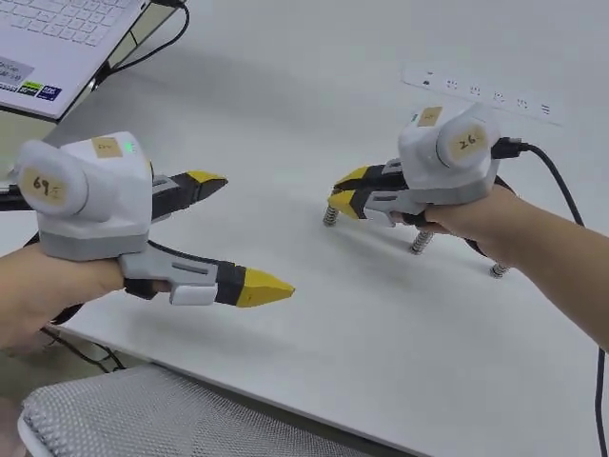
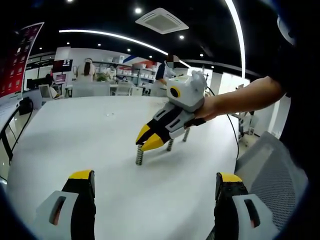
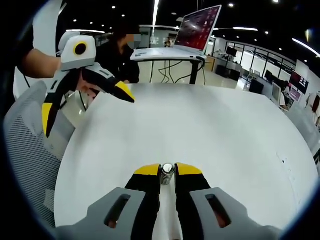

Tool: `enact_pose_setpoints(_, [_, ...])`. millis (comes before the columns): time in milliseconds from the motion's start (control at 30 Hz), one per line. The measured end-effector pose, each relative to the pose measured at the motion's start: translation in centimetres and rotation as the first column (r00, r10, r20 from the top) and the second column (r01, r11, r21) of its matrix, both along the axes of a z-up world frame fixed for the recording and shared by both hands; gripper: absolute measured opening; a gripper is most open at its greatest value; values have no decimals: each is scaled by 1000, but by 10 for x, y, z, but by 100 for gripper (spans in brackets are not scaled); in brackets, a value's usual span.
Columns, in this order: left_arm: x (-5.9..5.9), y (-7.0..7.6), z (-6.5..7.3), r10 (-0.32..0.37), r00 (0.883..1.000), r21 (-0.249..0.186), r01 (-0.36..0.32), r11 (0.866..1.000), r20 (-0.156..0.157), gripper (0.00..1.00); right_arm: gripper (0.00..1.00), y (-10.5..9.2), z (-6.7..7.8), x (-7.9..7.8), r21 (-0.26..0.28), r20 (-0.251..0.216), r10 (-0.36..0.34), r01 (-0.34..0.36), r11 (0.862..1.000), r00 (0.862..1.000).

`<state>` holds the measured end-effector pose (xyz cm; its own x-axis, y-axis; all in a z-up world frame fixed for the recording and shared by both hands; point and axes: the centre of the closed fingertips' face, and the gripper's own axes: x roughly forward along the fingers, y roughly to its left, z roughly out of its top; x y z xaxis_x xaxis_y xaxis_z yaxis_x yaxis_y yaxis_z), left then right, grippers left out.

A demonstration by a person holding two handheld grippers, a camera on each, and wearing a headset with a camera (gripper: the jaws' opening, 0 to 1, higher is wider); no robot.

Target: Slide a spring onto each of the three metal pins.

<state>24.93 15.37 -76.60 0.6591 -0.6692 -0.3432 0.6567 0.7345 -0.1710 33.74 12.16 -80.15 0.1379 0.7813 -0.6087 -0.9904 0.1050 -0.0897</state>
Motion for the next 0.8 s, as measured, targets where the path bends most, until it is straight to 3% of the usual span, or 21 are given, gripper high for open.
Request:
enact_pose_setpoints(533, [1, -4, 2, -12, 1000, 5, 12, 1000, 1, 98, 10, -3, -2, 2, -3, -22, -45, 45, 999, 999])
enact_pose_setpoints(800, [5, -7, 8, -22, 1000, 13, 22, 1000, 10, 98, 14, -7, 9, 2, 32, -30, -72, 73, 997, 997])
